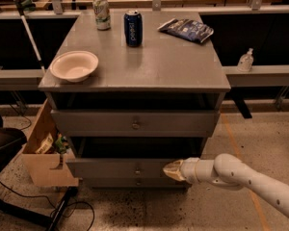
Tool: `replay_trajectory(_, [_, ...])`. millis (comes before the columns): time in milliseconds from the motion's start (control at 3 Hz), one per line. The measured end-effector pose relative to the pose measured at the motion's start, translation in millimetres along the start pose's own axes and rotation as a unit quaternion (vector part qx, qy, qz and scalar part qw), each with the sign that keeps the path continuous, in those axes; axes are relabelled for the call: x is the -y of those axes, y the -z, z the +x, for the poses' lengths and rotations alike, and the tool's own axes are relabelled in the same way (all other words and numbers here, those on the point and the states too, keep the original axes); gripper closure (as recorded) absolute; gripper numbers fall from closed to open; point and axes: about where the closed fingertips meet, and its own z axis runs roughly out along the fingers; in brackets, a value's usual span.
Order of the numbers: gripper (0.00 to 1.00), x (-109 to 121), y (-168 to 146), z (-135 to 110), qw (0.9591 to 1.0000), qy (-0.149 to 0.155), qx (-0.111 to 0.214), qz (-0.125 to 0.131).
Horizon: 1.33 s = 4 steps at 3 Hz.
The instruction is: Close middle drawer
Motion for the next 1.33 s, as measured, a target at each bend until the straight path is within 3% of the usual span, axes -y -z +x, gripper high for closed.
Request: replay_trajectory(1333, [1.0, 23, -16, -19, 0.9996, 0.019, 0.014, 0.016])
